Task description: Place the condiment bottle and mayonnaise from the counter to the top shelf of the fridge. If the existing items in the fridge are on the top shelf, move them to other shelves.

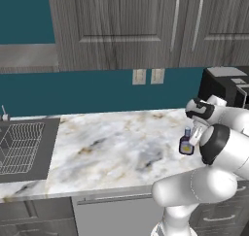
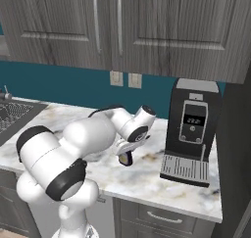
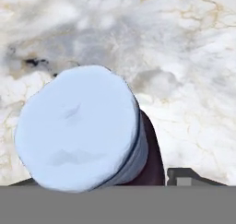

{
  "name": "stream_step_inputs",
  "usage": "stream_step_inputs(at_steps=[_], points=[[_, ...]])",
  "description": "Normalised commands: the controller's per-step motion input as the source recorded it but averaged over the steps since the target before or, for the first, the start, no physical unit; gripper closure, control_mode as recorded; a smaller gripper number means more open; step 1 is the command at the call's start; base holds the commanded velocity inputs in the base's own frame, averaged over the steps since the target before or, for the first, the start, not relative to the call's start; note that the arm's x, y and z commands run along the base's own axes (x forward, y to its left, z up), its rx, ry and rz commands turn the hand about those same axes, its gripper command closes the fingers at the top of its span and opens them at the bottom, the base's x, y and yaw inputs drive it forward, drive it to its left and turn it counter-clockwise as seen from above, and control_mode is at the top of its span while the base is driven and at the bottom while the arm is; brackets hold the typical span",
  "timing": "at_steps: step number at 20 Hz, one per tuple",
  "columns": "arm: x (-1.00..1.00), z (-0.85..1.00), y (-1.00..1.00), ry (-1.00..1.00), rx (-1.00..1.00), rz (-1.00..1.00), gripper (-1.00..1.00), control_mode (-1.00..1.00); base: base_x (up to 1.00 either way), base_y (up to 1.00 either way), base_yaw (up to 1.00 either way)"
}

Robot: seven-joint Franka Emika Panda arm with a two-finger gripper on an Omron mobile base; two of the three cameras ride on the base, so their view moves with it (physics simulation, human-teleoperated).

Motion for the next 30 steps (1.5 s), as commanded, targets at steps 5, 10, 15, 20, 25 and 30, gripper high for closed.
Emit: stream_step_inputs(at_steps=[5, 10, 15, 20, 25, 30], points=[[0.00, 0.02, 0.00, 0.00, 0.00, 0.00, 1.00, -1.00, 0.00, 0.00, 0.00], [-0.41, 0.61, 0.09, -0.11, 0.06, 0.00, 1.00, -1.00, 0.00, 0.00, 0.00], [-0.78, 1.00, 0.30, -0.19, 0.00, -0.03, 1.00, -1.00, 0.00, 0.00, 0.00], [-0.66, 1.00, 0.26, -0.15, -0.02, -0.04, 1.00, -1.00, 0.00, 0.00, 0.00], [-0.48, 1.00, 0.40, -0.10, -0.08, -0.09, 1.00, -1.00, 0.00, 0.00, 0.00], [-0.36, 1.00, 0.70, -0.01, -0.10, -0.18, 1.00, -1.00, 0.00, 0.00, 0.00]])
